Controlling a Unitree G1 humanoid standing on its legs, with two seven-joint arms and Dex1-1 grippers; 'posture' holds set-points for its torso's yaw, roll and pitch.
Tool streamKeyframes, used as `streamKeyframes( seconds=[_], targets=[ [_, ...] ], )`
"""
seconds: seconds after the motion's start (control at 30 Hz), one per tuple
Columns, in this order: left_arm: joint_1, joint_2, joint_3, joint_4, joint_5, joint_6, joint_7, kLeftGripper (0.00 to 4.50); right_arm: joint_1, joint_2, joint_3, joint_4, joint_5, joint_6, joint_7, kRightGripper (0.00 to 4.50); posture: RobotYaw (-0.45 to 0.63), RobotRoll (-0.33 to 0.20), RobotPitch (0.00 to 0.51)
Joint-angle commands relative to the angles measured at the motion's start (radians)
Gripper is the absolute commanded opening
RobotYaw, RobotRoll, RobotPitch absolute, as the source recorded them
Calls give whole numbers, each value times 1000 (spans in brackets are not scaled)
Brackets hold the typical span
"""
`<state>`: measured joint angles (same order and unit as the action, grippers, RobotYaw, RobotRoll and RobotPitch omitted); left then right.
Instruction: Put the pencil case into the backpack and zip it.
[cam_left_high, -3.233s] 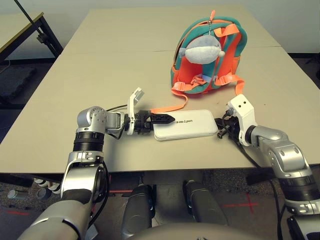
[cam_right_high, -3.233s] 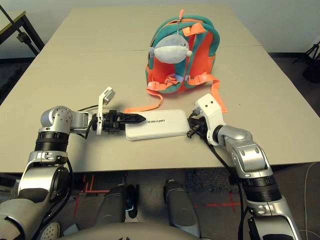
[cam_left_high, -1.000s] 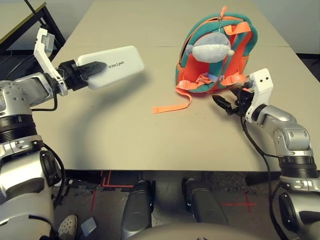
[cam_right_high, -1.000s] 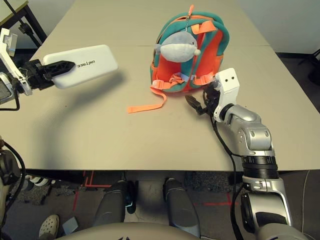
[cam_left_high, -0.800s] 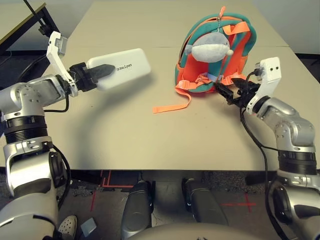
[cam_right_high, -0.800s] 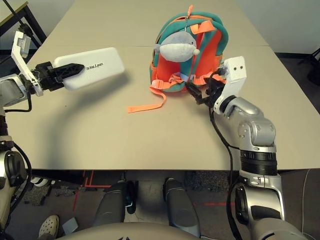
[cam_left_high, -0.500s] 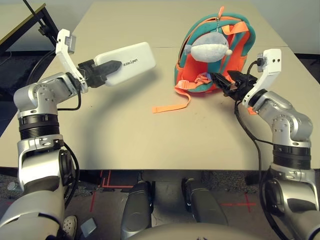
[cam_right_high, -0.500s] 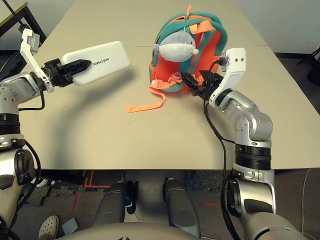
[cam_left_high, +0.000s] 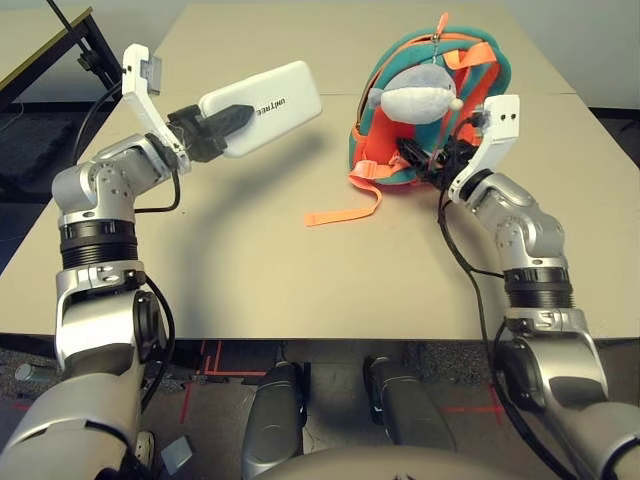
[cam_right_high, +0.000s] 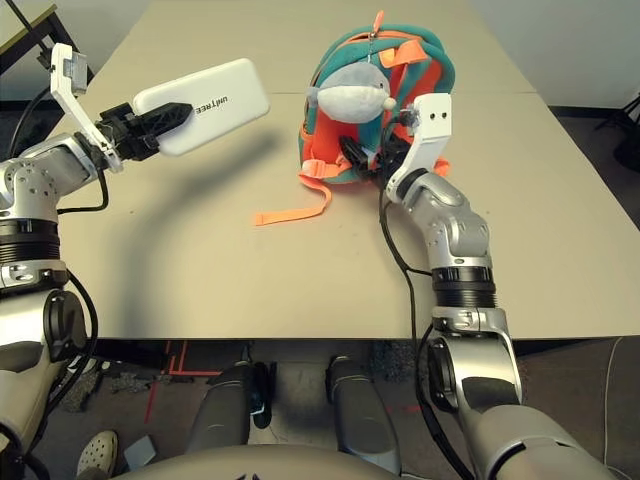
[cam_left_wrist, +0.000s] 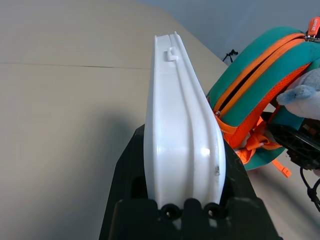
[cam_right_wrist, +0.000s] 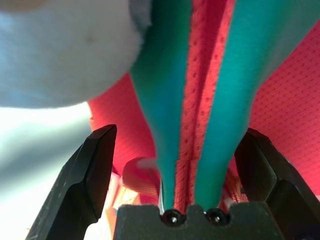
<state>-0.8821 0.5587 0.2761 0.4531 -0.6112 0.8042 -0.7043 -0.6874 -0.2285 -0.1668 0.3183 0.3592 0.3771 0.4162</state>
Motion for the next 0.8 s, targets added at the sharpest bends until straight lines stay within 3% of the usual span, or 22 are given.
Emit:
streamKeyframes(
  seconds=[0.03,0.3,0.57,0.8],
  targets=[
    [-12,-7,10,-7,3,-25,-3,1194,-6,3,7,10,-3,-19,14,3471,-138,0,103],
    [-17,-18,3,-7,2,-26,-8,1194,65,-25,10,-191,62,126,46,659,-147,0,108],
    [-27,-28,-5,11,11,-36,-19,1194,166,-96,-4,-470,147,327,43,523,-164,0,114],
    [-28,-30,-13,27,18,-43,-32,1194,206,-113,-37,-568,197,404,5,522,-178,0,113]
  ],
)
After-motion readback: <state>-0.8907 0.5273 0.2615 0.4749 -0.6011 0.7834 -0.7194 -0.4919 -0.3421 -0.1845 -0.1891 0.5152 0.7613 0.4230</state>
